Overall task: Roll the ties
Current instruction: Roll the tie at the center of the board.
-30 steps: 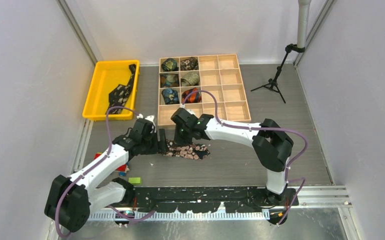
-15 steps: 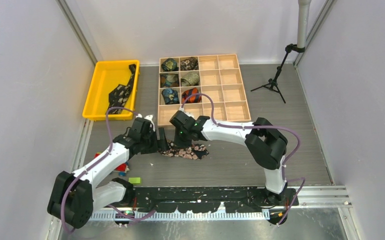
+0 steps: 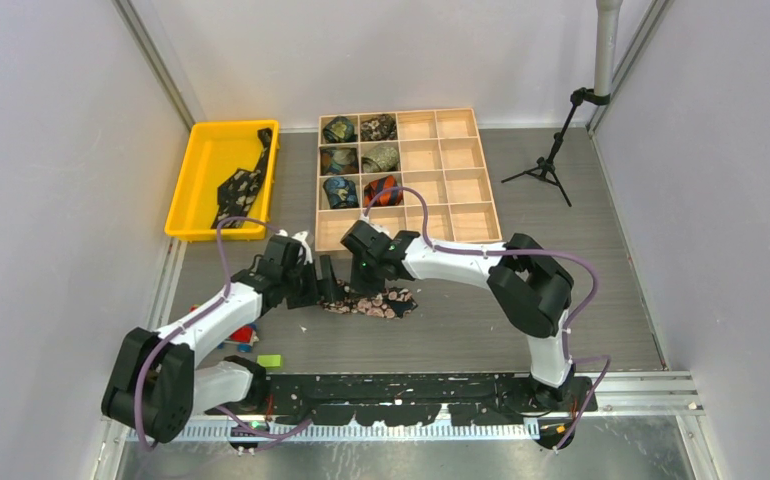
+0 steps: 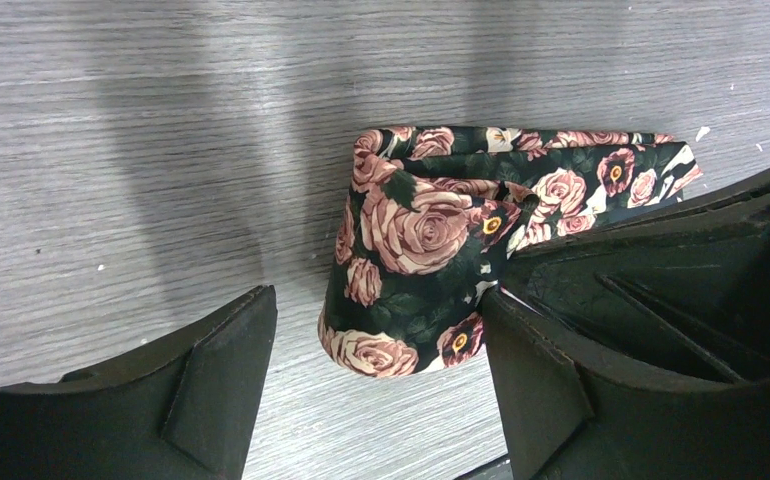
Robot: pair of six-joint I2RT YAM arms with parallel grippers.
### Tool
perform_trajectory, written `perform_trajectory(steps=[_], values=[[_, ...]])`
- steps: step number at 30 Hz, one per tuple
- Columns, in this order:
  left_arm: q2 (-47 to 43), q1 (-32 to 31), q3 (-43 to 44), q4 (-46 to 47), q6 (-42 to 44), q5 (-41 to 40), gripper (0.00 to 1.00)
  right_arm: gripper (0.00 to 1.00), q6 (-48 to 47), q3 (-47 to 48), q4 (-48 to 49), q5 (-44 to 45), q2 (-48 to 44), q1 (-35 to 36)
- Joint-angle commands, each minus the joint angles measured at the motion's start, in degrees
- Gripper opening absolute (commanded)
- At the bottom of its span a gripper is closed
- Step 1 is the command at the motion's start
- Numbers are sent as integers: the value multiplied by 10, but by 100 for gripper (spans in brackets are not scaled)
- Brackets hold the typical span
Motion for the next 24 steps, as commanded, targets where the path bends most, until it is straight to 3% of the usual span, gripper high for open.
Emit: perform_trajectory(steps=[1, 12, 24], values=[[17, 5, -8, 42, -1, 44, 76, 14, -10, 9, 11, 1, 11, -6], [52, 7, -15, 80, -20, 97, 71, 14, -12, 14, 11, -3, 18, -13], [61, 7, -16, 75, -25, 99, 52, 14, -14, -10, 7, 8, -2, -14]])
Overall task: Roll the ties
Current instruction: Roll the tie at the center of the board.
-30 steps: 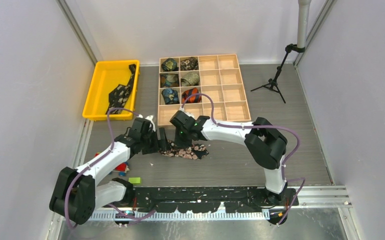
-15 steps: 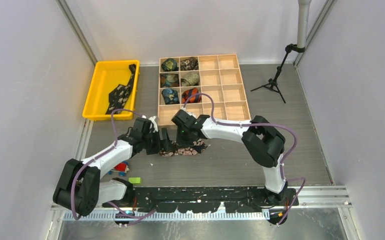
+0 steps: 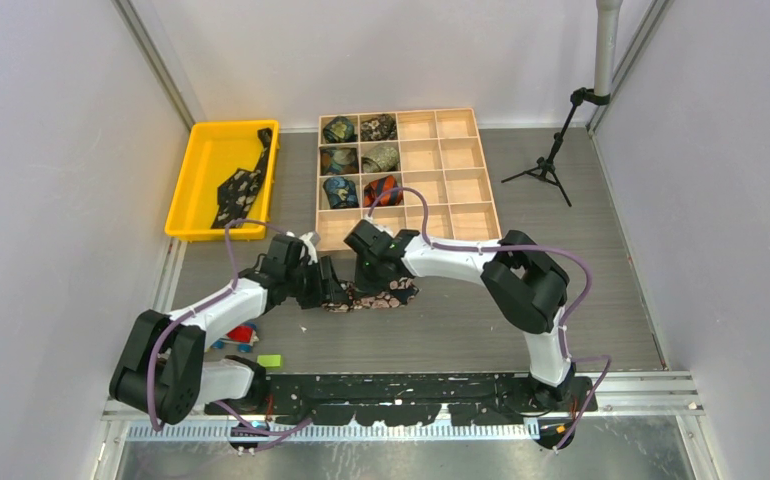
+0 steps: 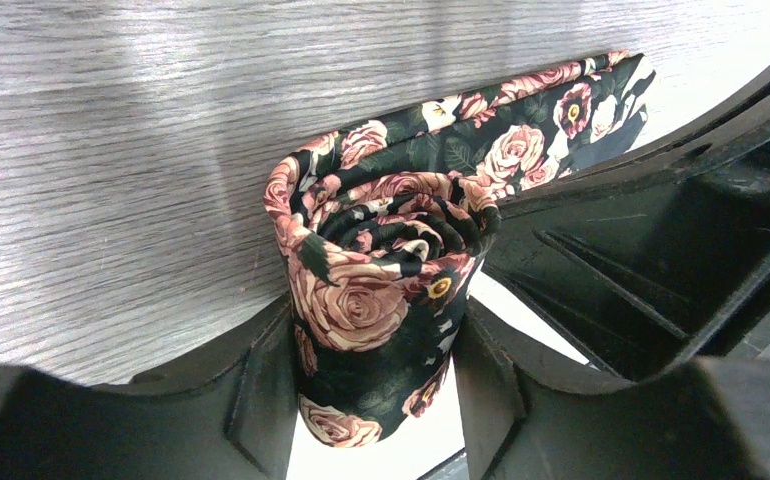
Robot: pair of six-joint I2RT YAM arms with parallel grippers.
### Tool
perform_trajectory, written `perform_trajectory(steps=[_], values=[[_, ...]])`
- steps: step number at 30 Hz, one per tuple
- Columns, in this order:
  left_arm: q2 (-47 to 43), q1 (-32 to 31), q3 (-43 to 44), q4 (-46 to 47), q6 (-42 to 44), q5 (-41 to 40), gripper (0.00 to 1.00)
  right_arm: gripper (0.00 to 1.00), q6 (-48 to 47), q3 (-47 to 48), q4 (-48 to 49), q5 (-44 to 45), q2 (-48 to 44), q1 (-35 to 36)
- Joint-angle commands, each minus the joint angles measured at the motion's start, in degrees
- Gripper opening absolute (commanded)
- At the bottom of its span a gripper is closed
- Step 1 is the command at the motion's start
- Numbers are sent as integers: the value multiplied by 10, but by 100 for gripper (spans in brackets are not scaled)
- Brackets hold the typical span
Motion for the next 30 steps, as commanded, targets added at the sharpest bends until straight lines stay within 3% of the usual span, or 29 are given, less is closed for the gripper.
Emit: perform_trajectory(steps=[1, 16, 23, 30], values=[[5, 1, -6, 5, 1, 16, 51, 14, -3, -14, 8, 9, -22, -1], [-1, -10, 8, -54, 19, 39, 46, 14, 35, -54, -47, 88, -85, 33], [-9, -16, 13, -71, 13, 51, 45, 14, 0, -10, -95, 125, -100, 13], [-9, -19, 14, -74, 11, 54, 44, 13, -5, -34, -62, 109, -80, -25]])
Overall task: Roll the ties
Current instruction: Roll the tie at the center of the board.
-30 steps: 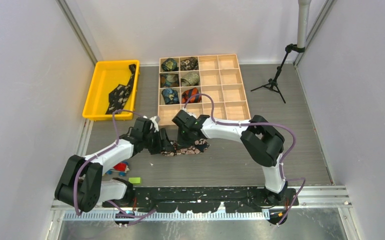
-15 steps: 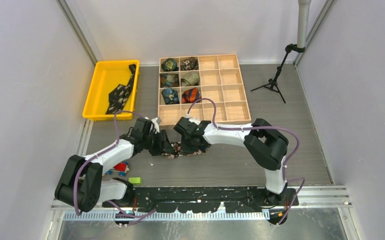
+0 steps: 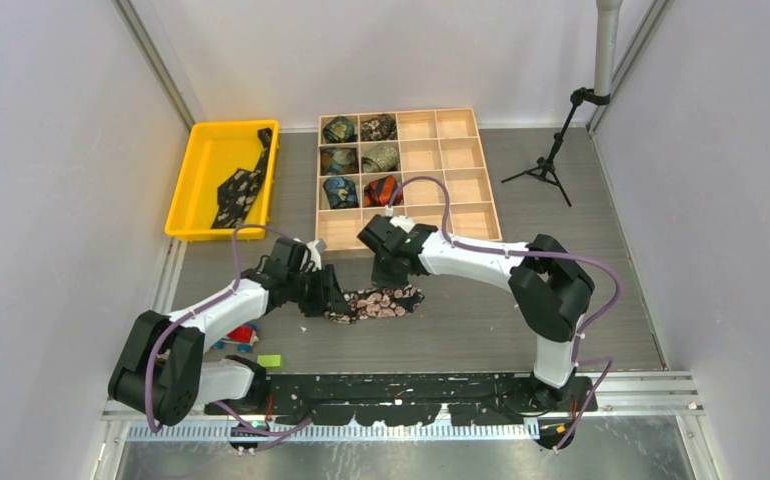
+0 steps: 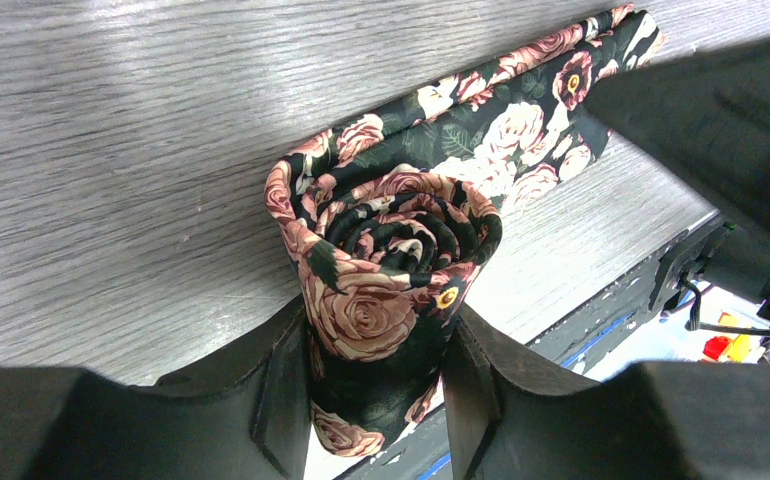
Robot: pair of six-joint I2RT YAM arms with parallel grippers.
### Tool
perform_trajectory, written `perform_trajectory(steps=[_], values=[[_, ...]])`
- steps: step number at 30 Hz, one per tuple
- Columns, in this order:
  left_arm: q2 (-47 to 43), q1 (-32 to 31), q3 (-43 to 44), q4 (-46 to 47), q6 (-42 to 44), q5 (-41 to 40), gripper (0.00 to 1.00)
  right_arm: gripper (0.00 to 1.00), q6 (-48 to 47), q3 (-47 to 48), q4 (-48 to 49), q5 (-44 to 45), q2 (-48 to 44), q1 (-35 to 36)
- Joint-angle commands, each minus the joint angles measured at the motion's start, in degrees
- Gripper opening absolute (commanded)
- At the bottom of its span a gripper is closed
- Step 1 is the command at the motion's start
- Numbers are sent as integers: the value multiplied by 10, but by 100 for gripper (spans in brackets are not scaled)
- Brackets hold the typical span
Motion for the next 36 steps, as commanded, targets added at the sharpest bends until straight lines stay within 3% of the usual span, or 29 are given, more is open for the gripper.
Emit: perform_trajectory(steps=[1, 13, 27, 36], values=[[-4, -4, 11, -27, 5, 9, 44, 13, -10, -6, 12, 4, 3, -13], [-1, -7, 19, -21, 1, 19, 43, 13, 32, -78, 21, 2, -10, 6], [-11, -25, 42, -51, 11, -19, 42, 12, 11, 11, -61, 57, -50, 23], [-15, -36, 64, -78, 10, -46, 41, 13, 4, 12, 29, -4, -18, 37]])
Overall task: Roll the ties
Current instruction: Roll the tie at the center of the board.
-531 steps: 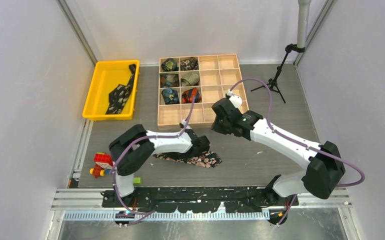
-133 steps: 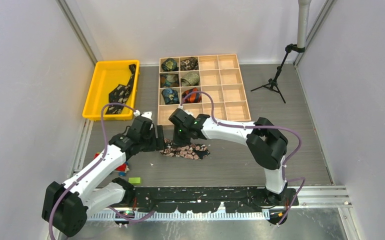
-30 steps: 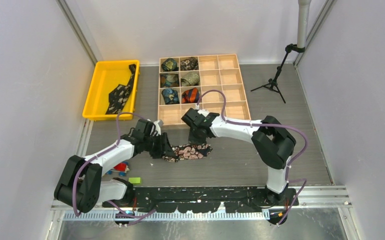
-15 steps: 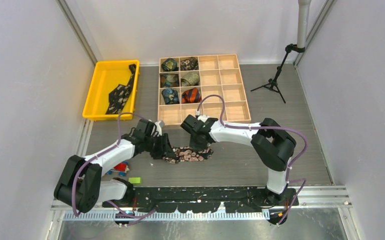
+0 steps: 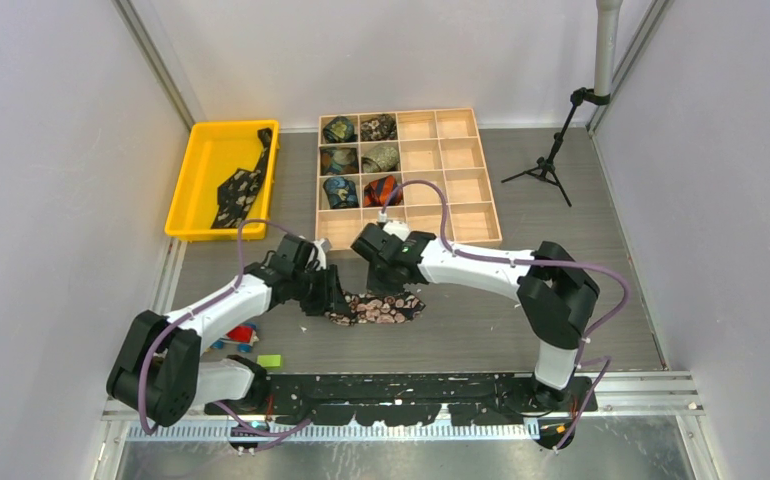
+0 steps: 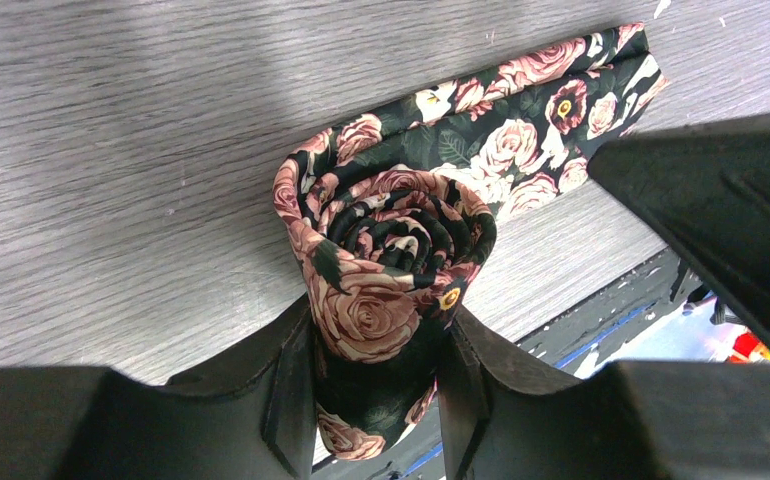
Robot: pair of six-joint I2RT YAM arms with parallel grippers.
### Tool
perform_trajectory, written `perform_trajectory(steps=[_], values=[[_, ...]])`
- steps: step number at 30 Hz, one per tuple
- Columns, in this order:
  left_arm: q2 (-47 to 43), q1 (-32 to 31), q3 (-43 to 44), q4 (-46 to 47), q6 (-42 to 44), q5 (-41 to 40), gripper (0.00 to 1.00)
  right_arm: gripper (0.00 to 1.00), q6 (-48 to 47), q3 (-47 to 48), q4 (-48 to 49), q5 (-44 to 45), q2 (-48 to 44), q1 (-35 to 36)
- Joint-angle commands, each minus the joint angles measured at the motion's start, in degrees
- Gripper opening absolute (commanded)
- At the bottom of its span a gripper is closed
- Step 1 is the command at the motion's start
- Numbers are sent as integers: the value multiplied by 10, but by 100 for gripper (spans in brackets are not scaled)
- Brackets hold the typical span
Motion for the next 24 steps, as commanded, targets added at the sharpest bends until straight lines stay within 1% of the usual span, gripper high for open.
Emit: perform_trajectory(steps=[1, 5, 10, 18, 24], values=[[-11, -7, 32, -17, 5, -14, 41, 13, -13, 16, 57, -25, 16, 4], [-4, -10, 40, -20, 5, -14, 41, 13, -22, 24, 70, -30, 51, 4], [-2, -10, 41, -21, 7, -18, 41, 12, -10, 4, 77, -33, 79, 3], [1, -11, 48, -33, 19, -58, 41, 10, 39, -42, 67, -28, 64, 7], [5, -24, 63, -44, 21, -95, 41, 10, 48, -42, 62, -31, 45, 14]])
